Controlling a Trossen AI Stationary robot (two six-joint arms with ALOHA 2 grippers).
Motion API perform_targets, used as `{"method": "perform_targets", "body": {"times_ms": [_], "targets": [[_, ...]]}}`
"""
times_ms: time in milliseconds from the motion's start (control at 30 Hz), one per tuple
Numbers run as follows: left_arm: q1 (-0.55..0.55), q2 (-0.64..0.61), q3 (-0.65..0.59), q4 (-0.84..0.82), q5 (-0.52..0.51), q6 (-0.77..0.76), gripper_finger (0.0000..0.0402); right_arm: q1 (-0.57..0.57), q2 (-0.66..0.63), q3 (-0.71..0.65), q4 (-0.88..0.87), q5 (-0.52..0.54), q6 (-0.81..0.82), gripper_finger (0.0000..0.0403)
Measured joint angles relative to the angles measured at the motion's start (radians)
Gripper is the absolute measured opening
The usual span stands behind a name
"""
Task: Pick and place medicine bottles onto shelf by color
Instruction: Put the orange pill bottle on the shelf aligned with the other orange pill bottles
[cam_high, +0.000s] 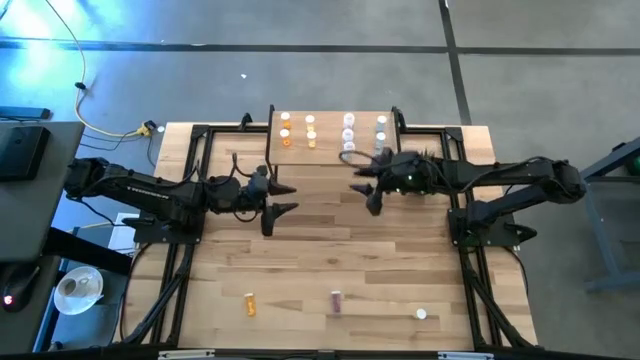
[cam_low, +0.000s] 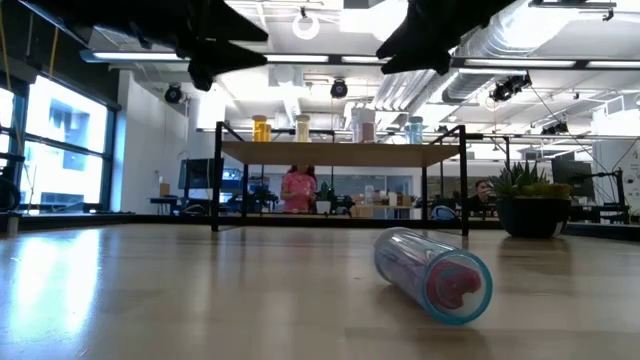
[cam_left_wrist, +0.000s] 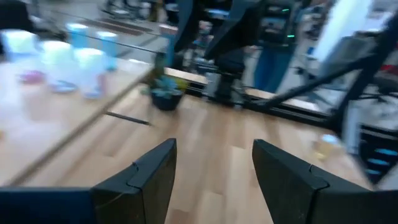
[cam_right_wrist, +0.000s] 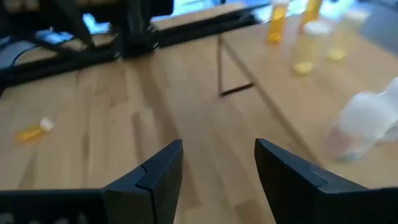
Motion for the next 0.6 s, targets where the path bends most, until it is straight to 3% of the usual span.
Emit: {"method": "perform_targets", "body": {"times_ms": [367, 600], "targets": [[-0.117, -0.088, 0.000, -0.233, 0.033, -0.357, 0.0202, 0.139, 0.000, 0.000, -0.075, 0.154, 0.049, 0.0190], [-0.210, -0.130, 0.000, -0.342, 0.147, -0.653, 0.0202, 0.156, 0.000, 0.000, -0.075, 0.184, 0.057, 0.0190]]}}
